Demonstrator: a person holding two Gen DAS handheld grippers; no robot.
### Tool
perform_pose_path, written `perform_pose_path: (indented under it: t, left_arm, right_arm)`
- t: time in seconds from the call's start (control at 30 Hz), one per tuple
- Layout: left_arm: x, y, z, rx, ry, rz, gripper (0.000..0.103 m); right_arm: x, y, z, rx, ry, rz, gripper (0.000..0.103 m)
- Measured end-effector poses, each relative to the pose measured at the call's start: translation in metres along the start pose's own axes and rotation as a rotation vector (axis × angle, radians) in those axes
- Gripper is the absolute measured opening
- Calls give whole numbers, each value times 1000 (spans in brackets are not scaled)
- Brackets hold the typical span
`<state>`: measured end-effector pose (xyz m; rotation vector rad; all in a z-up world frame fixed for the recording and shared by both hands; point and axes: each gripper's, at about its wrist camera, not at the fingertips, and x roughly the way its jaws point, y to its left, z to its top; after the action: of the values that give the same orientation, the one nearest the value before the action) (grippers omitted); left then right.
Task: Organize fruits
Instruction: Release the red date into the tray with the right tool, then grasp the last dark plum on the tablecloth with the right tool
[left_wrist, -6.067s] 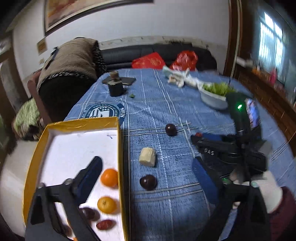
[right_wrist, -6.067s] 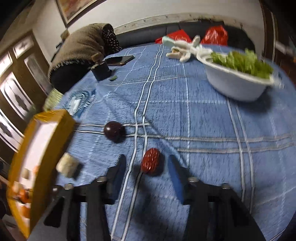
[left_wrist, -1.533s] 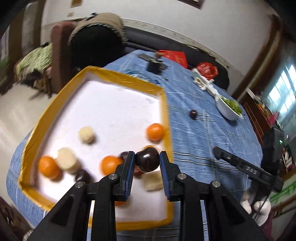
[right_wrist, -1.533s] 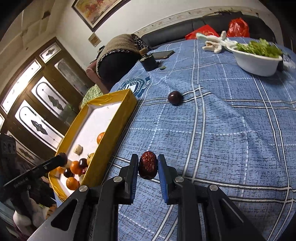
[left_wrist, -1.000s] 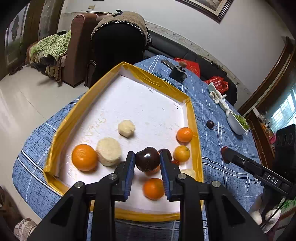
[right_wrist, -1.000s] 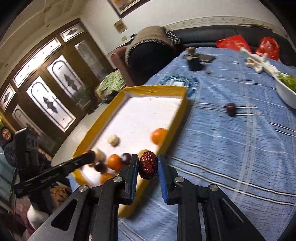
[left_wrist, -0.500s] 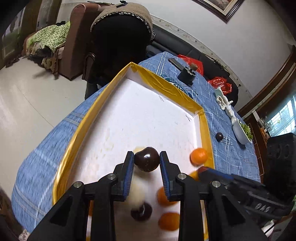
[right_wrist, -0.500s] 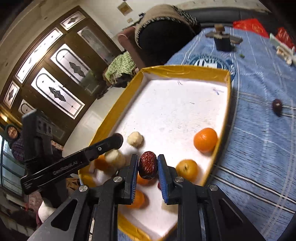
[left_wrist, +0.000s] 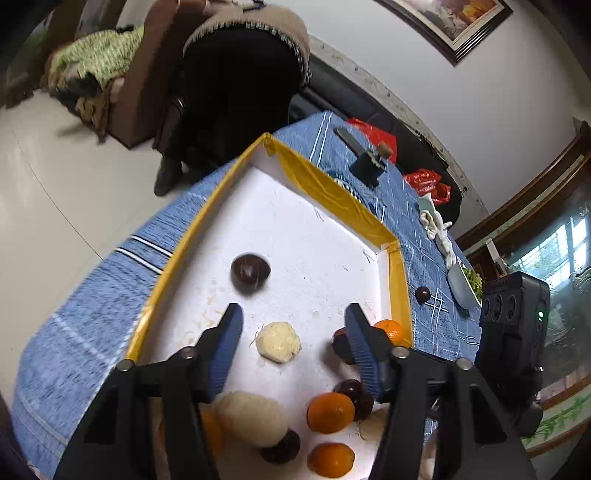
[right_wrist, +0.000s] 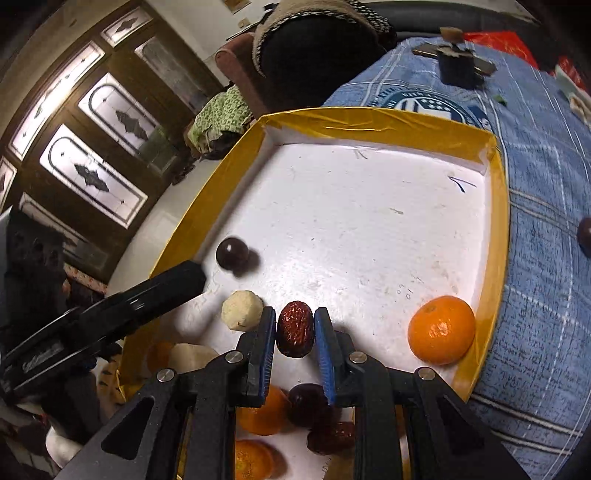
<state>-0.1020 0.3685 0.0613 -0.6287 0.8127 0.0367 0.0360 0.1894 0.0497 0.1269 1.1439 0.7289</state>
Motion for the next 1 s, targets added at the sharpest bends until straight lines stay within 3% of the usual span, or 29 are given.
perform_pose_path:
  t: [0.03,0.17,0.43,0.7,0.87,1.0]
  left_arm:
    - [-6,-2,-2,4,-16,6,68]
    - [-30,-15,-16,-1,-74,8,80]
    - [-50,-44,-47,3,-83,37,90]
    - [-45,-90,-70,79,-65,-20,90]
    - [-30,-115,-83,185,-49,7,90]
    - [-21,-117,-86,214,-36,10,90]
  right_arm:
    - [-4,-3,-1,7,-7,7,26]
    - [-29,-10,-8,21,-60,18,56]
    - [-89,-35,-37,36,-155,-2,57]
    - [-158,-119,-64,169,-255,-130,57]
    - [-172,-151,-65,208,-271,-190,57]
    - [-167,-165,-46,207,-275,-206,57]
